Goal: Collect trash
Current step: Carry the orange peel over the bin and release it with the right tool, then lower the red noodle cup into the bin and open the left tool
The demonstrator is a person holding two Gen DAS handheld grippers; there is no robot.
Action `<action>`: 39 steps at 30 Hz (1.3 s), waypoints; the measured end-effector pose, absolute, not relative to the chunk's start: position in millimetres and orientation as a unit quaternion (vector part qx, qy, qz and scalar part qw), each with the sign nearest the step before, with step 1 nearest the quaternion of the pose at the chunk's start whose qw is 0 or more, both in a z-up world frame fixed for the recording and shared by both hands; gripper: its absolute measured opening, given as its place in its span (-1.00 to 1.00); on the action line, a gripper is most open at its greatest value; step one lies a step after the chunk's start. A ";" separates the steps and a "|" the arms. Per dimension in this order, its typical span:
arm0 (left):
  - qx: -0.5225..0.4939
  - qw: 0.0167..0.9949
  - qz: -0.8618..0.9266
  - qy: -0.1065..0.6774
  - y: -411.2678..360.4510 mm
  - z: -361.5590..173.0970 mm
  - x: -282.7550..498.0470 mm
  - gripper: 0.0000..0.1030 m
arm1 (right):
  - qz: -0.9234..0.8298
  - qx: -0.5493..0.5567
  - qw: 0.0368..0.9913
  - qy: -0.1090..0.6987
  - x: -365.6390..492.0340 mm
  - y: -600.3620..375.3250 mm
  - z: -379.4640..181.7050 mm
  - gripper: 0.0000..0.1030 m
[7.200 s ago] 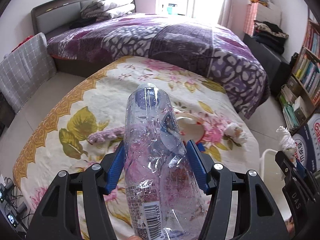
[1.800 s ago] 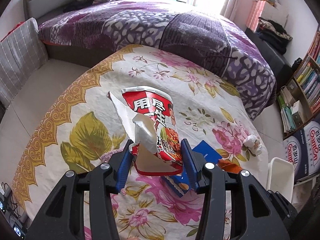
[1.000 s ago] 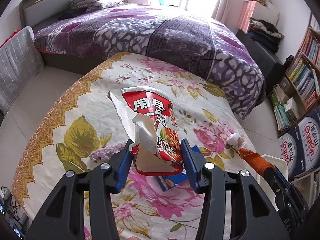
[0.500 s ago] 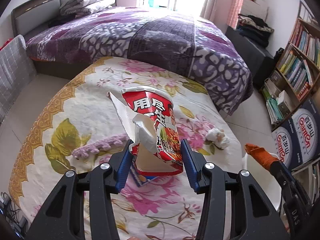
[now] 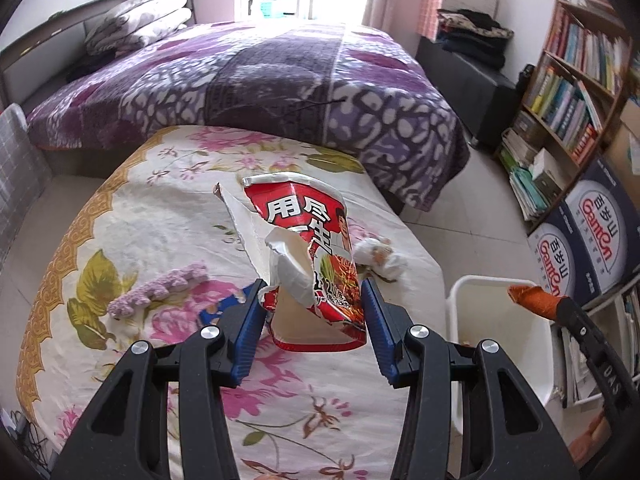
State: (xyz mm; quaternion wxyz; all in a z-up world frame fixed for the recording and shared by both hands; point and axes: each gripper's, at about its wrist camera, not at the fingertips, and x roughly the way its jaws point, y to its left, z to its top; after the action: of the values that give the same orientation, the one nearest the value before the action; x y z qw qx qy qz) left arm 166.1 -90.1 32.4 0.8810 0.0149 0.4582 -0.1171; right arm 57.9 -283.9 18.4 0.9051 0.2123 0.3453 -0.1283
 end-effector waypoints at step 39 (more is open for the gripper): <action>0.093 0.819 -0.305 0.477 -268.8 6.5 94.9 0.34 | -0.285 0.315 0.850 0.311 -51.6 -429.6 12.3 0.82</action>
State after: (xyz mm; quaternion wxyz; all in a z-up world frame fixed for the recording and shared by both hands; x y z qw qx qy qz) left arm 94.9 -268.8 6.5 0.8191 0.0932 0.4769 -0.3049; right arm -51.6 -429.6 12.3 0.8499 0.3155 0.3112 -0.2852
